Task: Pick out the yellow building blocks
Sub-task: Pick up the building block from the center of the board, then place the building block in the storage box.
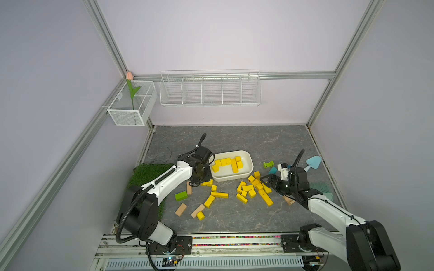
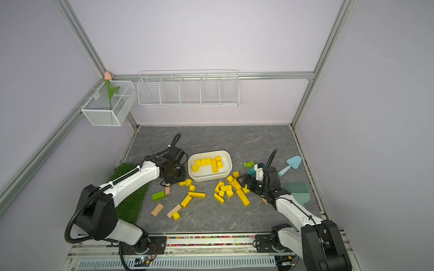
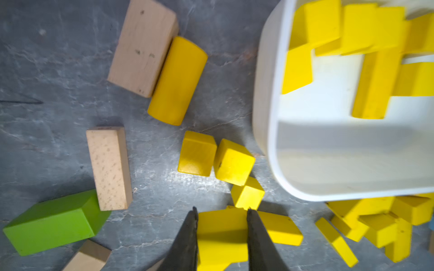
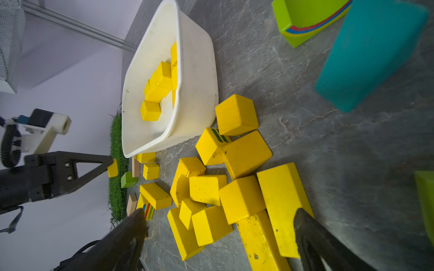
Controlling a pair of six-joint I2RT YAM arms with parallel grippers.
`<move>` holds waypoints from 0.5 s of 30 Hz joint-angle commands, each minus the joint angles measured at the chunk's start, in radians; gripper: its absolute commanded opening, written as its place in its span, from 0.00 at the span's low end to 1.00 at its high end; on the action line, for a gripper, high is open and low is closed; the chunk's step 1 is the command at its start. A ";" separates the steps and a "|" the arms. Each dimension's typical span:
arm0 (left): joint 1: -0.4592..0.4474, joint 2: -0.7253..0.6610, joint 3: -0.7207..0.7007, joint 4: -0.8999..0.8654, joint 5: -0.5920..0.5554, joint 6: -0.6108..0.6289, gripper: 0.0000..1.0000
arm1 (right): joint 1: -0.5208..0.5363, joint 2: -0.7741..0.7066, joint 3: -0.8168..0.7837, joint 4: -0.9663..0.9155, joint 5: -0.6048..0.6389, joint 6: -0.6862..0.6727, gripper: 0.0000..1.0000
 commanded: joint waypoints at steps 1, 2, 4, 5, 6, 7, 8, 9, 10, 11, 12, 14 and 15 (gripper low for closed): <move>-0.023 -0.011 0.092 -0.030 -0.011 0.028 0.29 | -0.005 0.011 -0.017 0.026 -0.009 0.014 0.98; -0.031 0.002 0.126 -0.038 -0.016 0.035 0.29 | -0.006 0.014 -0.016 0.027 -0.009 0.013 0.98; -0.049 0.040 0.197 -0.060 -0.027 0.051 0.29 | -0.006 0.018 -0.017 0.029 -0.010 0.015 0.98; -0.055 0.062 0.235 -0.068 -0.035 0.061 0.29 | -0.006 0.020 -0.017 0.029 -0.010 0.016 0.98; -0.063 0.089 0.271 -0.073 -0.040 0.072 0.29 | -0.005 0.022 -0.015 0.030 -0.010 0.015 0.98; -0.069 0.113 0.303 -0.075 -0.043 0.082 0.29 | -0.006 0.024 -0.016 0.033 -0.013 0.015 0.98; -0.076 0.144 0.340 -0.078 -0.044 0.093 0.29 | -0.007 0.022 -0.016 0.037 -0.016 0.016 0.98; -0.084 0.175 0.376 -0.082 -0.046 0.101 0.29 | -0.005 0.018 -0.020 0.042 -0.019 0.016 0.98; -0.090 0.205 0.412 -0.083 -0.047 0.115 0.29 | -0.006 0.016 -0.021 0.046 -0.020 0.015 0.98; -0.098 0.241 0.451 -0.085 -0.047 0.125 0.29 | -0.006 0.009 -0.022 0.047 -0.020 0.015 0.98; -0.105 0.280 0.488 -0.091 -0.044 0.137 0.29 | -0.006 0.004 -0.024 0.046 -0.018 0.014 0.97; -0.122 0.349 0.564 -0.104 -0.046 0.156 0.29 | -0.006 -0.001 -0.025 0.049 -0.016 0.013 0.97; -0.129 0.386 0.599 -0.110 -0.045 0.167 0.29 | -0.006 0.000 -0.026 0.049 -0.015 0.014 0.97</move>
